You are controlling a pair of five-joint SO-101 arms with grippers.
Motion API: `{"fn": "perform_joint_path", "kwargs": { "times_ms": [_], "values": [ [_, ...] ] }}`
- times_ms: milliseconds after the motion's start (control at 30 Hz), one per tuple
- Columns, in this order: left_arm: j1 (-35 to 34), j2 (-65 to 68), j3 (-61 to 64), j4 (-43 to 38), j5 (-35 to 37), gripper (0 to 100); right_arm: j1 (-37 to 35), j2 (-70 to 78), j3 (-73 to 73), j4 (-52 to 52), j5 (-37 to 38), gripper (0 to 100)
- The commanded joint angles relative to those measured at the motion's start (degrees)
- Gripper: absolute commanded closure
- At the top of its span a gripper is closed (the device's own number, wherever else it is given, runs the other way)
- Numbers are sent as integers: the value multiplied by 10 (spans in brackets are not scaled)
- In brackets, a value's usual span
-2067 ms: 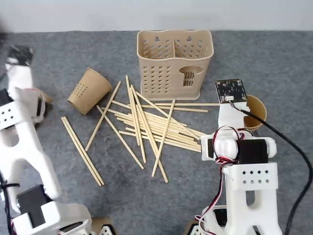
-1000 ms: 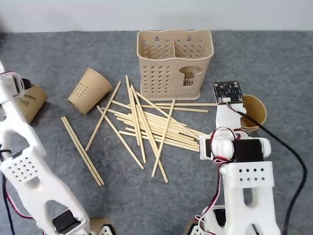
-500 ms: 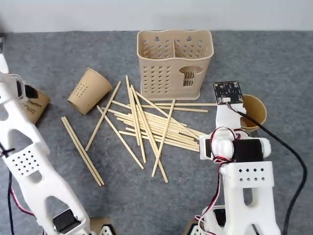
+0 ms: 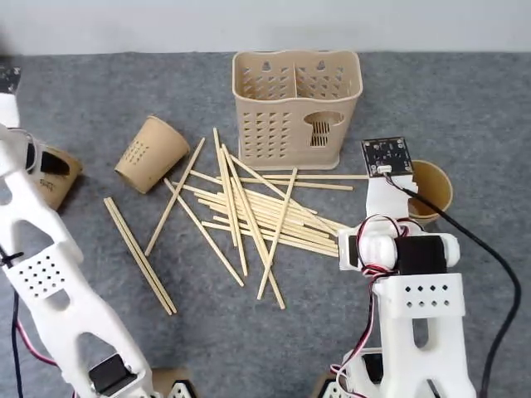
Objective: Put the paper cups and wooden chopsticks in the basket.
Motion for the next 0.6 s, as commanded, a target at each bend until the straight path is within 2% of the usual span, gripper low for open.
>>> {"fn": "perform_joint_path", "kwargs": {
  "times_ms": [0,267,567],
  "values": [
    [-7,-11,1,15,-47,651,-3,-12,-3,-9,-5,798],
    [-9,-9,34,4,-111,651,-3,-12,-2,-9,-6,798],
    [-18,-9,97,-96,-140,649,-3,-12,6,-11,-6,796]
  ]
}}
